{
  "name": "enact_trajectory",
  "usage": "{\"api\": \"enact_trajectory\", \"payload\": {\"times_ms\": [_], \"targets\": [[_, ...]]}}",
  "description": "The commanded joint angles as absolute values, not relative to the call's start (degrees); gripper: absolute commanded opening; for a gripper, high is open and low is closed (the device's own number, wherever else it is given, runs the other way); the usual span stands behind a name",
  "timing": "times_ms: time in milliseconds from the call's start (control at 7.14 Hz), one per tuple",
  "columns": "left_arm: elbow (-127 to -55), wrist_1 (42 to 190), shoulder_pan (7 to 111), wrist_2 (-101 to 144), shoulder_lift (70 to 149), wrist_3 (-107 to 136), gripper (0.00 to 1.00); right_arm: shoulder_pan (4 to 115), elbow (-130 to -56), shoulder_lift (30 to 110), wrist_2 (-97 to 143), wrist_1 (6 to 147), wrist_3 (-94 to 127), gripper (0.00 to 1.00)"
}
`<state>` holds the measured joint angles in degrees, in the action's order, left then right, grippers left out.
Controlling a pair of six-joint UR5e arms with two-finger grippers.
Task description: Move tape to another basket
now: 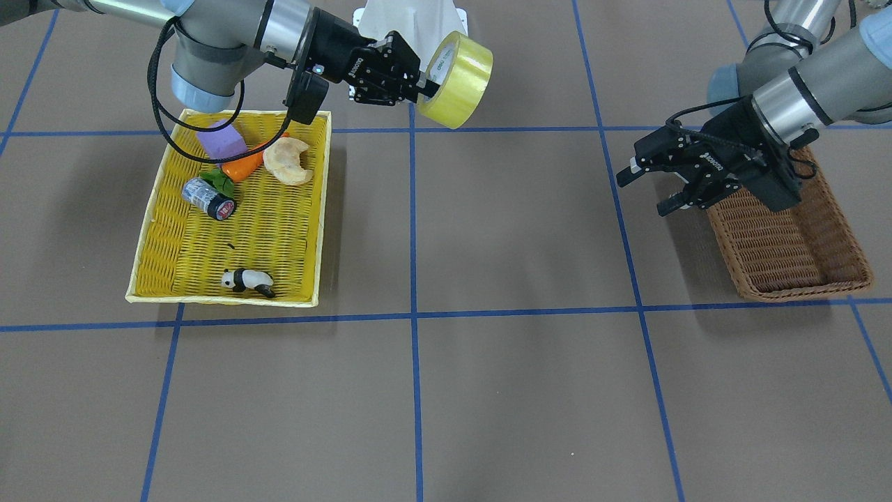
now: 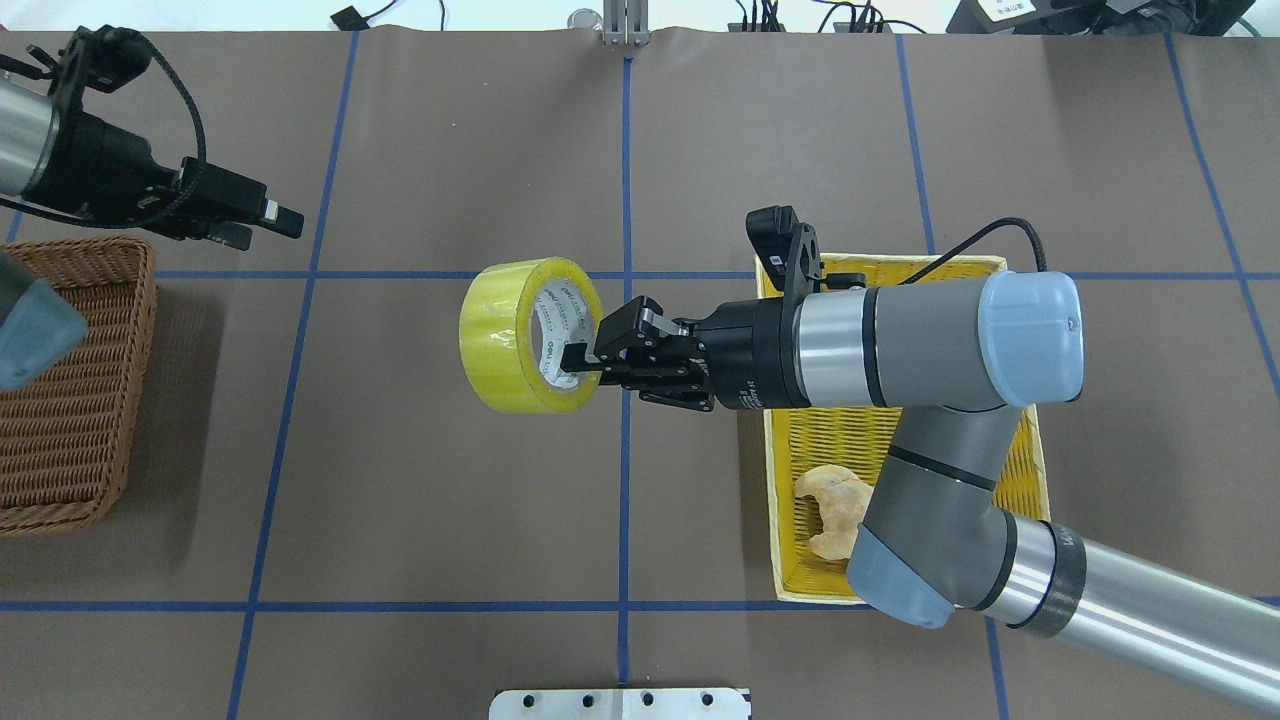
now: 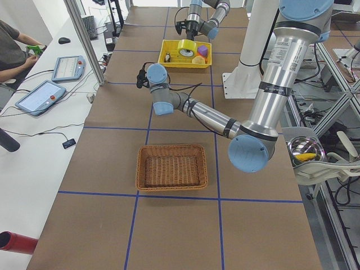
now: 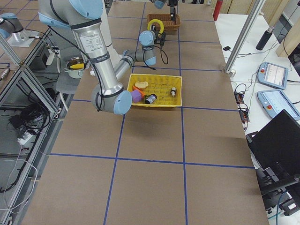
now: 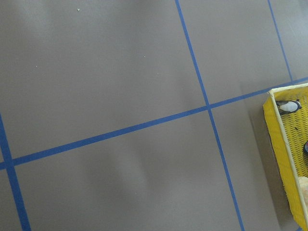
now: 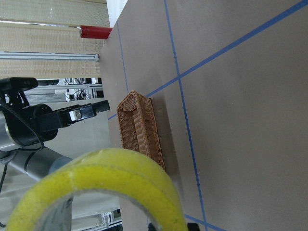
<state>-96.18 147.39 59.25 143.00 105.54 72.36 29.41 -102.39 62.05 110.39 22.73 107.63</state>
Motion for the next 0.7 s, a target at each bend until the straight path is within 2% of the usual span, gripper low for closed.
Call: {"api": "enact_trajectory", "payload": {"times_ms": [0, 561], "targets": [[-92.65, 163.58, 57.05, 143.17, 107.82, 96.4, 0.99, 29.36, -102.39, 61.96, 110.3, 22.41, 109.06, 0.0], [-92.46, 191.27, 53.35, 135.1, 109.95, 135.7, 0.99, 25.41, -100.02, 61.79, 101.79, 11.71, 115.38, 0.0]]}}
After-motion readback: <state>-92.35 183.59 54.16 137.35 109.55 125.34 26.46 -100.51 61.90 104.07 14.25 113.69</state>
